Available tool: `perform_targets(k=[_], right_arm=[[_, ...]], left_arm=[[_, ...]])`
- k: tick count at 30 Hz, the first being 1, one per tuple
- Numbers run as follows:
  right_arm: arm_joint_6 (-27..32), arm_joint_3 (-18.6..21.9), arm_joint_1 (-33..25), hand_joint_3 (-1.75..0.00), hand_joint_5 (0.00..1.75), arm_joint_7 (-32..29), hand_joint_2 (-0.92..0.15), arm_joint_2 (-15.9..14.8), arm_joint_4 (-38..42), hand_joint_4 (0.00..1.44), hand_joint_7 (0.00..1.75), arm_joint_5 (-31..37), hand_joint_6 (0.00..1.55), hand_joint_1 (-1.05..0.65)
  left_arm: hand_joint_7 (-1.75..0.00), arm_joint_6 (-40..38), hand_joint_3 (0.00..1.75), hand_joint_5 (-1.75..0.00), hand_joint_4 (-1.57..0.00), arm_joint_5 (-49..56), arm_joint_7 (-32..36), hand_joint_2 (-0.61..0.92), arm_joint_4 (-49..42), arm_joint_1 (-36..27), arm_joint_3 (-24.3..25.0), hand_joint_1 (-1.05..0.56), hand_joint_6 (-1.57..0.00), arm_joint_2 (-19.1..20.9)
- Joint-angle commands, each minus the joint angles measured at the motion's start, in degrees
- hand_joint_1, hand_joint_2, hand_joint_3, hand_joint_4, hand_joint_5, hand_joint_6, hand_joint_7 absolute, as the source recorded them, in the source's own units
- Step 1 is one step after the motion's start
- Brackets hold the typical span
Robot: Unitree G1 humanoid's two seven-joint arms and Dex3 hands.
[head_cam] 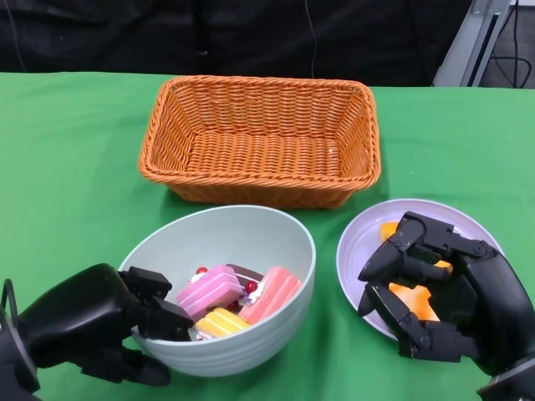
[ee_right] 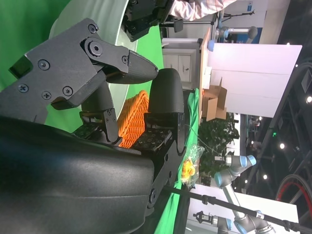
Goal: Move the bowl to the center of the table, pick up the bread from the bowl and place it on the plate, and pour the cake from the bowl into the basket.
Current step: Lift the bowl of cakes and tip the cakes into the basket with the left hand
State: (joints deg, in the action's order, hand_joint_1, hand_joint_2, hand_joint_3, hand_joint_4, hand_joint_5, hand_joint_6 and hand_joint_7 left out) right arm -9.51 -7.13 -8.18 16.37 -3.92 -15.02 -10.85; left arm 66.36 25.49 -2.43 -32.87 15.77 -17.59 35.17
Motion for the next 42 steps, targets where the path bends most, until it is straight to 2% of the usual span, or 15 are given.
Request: perform_targets(k=[1, 3, 4, 7, 12, 16, 22, 24, 28, 34, 39, 42], right_arm=[[-0.35, 0.67, 0.18, -0.97, 1.44, 0.16, -0.51, 0.05, 0.68, 0.69, 1.20, -0.58, 0.66, -0.14], [-0.49, 0.63, 0.26, -0.99, 1.44, 0.36, -0.50, 0.00, 1.18, 0.69, 1.19, -0.56, 0.66, -0.12], [-0.60, 0.57, 0.29, -1.01, 1.44, 0.44, -0.50, -0.04, 1.35, 0.69, 1.18, -0.46, 0.66, -0.12], [-0.37, 0.46, 0.20, -1.03, 1.44, 0.43, -0.49, 0.02, 1.59, 0.69, 1.18, -0.30, 0.66, -0.11], [-0.50, 0.30, 0.02, -1.03, 1.44, 0.47, -0.48, 0.02, 2.01, 0.69, 1.17, 0.05, 0.66, -0.12], [-0.38, 0.29, -0.01, -1.03, 1.44, 1.10, -0.49, -0.03, 2.56, 0.68, 1.17, -0.55, 0.66, -0.13], [-0.27, 0.22, -0.38, -1.05, 1.44, 1.51, -0.47, -0.24, 2.96, 0.67, 1.17, -0.14, 0.66, -0.12], [-0.54, 0.21, -0.42, -1.07, 1.45, 1.53, -0.47, -0.32, 3.34, 0.67, 1.18, 0.34, 0.67, -0.11], [-0.93, 0.01, -0.46, -1.08, 1.44, 1.95, -0.46, -0.38, 3.98, 0.68, 1.18, 0.57, 0.68, -0.12], [-2.66, -0.07, -0.28, -1.08, 1.47, 2.89, -0.46, -0.21, 5.84, 0.67, 1.22, 0.32, 0.67, -0.12], [-2.47, -0.32, -0.36, -1.05, 1.48, 3.25, -0.48, -0.23, 6.65, 0.66, 1.23, 0.42, 0.65, -0.11], [-2.95, -0.43, -0.31, -1.04, 1.48, 3.34, -0.49, -0.16, 7.29, 0.66, 1.24, 0.75, 0.65, -0.11]], left_arm=[[-0.80, 1.40, 0.30, -1.59, -0.71, -7.06, -0.77, 0.88, 7.42, -0.49, 3.31, -0.24, -0.93, 1.28], [-0.88, 0.58, 0.50, -1.52, -0.75, -10.15, -1.43, 0.76, 11.12, -0.15, 4.96, -0.22, -0.91, 0.92], [-0.93, -0.56, 0.66, -1.54, -0.75, -11.05, -2.01, 0.71, 11.64, 0.31, 5.33, -0.20, -0.90, 0.33], [-0.97, -3.41, 0.79, -1.62, -0.72, -14.28, -4.26, 0.66, 12.57, 1.90, 5.63, -0.17, -0.88, -1.06], [-0.97, -9.23, 0.74, -1.61, -0.69, -21.93, -10.58, 0.69, 12.56, 5.31, 4.79, -0.17, -0.87, -4.02], [-1.01, -12.84, 0.63, -1.62, -0.68, -26.16, -15.83, 0.76, 11.41, 7.86, 5.09, -0.17, -0.84, -6.90], [-1.03, -16.62, 0.67, -1.60, -0.66, -30.23, -20.96, 0.76, 6.45, 13.30, 6.52, -0.14, -0.82, -12.57], [-1.06, -18.11, 0.78, -1.54, -0.67, -30.03, -21.25, 0.72, 4.23, 15.85, 7.35, -0.16, -0.80, -14.57], [-1.12, -20.84, 0.84, -1.47, -0.73, -29.43, -20.98, 0.71, -1.11, 21.05, 8.90, -0.16, -0.78, -18.58], [-1.22, -22.24, 0.69, -1.51, -0.73, -27.11, -20.25, 0.79, -8.60, 27.60, 10.51, -0.23, -0.72, -22.30], [-1.16, -22.11, 0.56, -1.55, -0.75, -24.35, -18.25, 0.83, -15.61, 33.02, 11.50, -0.24, -0.75, -25.12], [-1.12, -21.82, 0.54, -1.54, -0.79, -23.31, -17.24, 0.84, -19.97, 36.09, 11.83, -0.23, -0.77, -26.51]])
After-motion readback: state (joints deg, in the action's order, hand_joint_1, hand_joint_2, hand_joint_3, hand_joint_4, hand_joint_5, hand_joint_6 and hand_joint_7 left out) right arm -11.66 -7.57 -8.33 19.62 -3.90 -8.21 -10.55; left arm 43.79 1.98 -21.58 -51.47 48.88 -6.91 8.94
